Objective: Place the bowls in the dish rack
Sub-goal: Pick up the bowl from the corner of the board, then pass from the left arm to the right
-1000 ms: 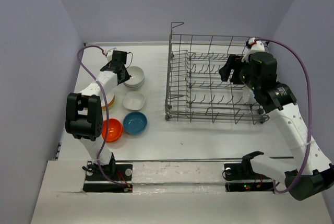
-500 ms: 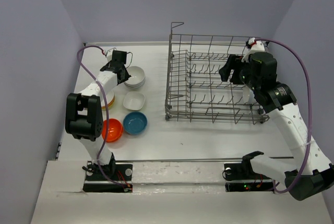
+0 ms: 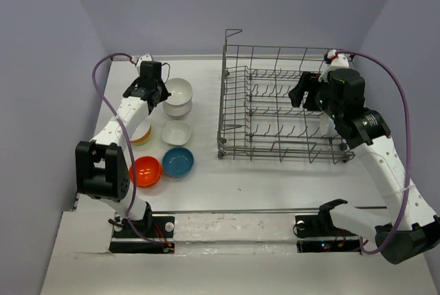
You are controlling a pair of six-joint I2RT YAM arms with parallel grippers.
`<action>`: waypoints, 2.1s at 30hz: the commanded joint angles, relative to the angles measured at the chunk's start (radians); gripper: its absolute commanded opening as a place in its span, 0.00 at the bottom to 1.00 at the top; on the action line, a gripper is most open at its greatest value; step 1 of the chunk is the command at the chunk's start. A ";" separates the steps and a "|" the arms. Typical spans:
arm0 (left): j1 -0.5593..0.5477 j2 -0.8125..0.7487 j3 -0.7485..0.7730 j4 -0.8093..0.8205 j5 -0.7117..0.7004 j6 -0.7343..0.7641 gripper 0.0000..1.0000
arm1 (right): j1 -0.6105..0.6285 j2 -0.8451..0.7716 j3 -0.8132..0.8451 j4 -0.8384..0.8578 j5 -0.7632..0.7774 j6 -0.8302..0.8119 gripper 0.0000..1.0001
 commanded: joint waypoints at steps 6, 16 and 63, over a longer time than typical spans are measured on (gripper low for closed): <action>-0.005 -0.150 0.041 0.048 -0.033 0.034 0.00 | 0.007 0.029 0.045 0.044 -0.006 0.012 0.72; -0.006 -0.267 0.084 0.013 -0.001 0.060 0.00 | 0.007 0.130 0.180 0.031 -0.106 0.115 0.68; -0.245 -0.360 0.231 -0.141 -0.068 0.109 0.00 | 0.525 0.882 1.085 -0.241 0.307 0.038 0.57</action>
